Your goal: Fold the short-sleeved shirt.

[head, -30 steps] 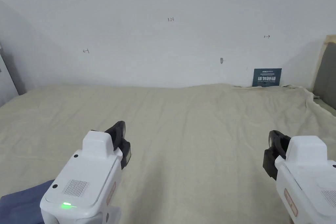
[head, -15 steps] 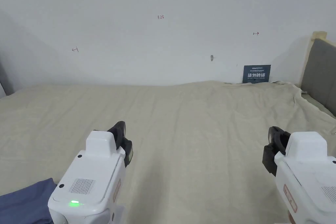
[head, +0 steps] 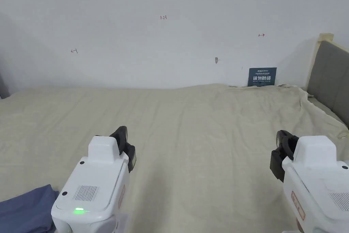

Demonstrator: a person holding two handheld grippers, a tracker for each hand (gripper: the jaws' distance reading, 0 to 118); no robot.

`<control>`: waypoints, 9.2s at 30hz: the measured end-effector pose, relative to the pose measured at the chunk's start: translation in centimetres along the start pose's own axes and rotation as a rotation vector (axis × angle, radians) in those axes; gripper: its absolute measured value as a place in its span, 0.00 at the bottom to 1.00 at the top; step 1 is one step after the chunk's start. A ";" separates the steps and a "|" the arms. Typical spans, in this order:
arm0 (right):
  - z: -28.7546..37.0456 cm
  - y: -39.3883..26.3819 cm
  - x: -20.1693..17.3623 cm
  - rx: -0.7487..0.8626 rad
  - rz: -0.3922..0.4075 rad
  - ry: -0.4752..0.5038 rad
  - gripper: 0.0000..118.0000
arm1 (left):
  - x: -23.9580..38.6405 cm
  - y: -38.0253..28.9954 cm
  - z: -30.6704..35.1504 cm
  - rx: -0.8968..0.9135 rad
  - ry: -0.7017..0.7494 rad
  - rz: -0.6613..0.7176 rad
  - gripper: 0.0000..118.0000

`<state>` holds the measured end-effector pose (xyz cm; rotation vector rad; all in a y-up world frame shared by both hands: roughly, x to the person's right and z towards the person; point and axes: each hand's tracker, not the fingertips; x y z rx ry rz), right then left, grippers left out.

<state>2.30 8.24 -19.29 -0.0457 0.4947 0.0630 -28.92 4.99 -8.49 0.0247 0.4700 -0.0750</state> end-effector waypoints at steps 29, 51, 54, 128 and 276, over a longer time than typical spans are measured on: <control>0.3 -0.2 -0.1 0.001 0.012 0.002 0.00 | -0.5 0.1 0.5 0.003 -0.009 -0.012 0.00; 0.3 -0.2 -0.4 0.001 0.014 0.004 0.00 | -0.7 -0.1 0.7 -0.002 -0.012 -0.031 0.00; 0.4 -0.2 -0.4 0.001 0.016 0.001 0.00 | -0.7 0.0 0.7 -0.001 -0.011 -0.029 0.00; -0.1 -0.2 -0.8 0.050 0.008 -0.047 1.00 | -1.9 0.3 0.6 0.046 0.037 -0.023 1.00; -0.2 -0.2 -0.1 0.109 -0.083 -0.095 1.00 | -2.7 1.0 0.9 0.077 0.032 -0.025 1.00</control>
